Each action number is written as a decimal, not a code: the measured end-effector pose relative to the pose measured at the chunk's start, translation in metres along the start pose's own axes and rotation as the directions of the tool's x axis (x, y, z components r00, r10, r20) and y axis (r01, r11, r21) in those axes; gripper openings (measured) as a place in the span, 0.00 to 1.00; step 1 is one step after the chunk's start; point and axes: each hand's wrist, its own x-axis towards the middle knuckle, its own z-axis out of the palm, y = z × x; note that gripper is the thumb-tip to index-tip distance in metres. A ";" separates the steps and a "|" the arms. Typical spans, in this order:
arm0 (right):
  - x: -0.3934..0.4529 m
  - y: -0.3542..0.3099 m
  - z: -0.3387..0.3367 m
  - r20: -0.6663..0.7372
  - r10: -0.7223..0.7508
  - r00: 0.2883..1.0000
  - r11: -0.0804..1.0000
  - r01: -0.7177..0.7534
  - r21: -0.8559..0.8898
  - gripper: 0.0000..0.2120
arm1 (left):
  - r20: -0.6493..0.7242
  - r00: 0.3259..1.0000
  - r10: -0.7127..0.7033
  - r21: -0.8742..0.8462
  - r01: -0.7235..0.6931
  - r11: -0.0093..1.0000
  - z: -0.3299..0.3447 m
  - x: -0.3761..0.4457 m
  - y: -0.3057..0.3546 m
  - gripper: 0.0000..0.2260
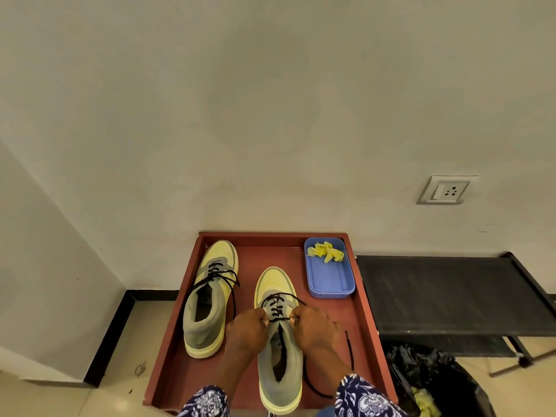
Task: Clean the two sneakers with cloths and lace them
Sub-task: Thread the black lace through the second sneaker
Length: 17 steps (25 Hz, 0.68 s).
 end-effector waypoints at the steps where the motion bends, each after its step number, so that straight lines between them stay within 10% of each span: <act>1: 0.000 0.000 0.002 0.012 0.004 1.000 1.000 -0.004 0.013 0.10 | 0.014 1.000 -0.005 -0.005 0.005 1.000 0.002 -0.001 0.000 0.06; 17: 0.004 0.010 -0.002 0.152 -0.148 0.977 0.955 0.101 0.278 0.12 | -0.035 0.994 0.099 -0.191 -0.104 0.976 0.001 -0.015 0.012 0.10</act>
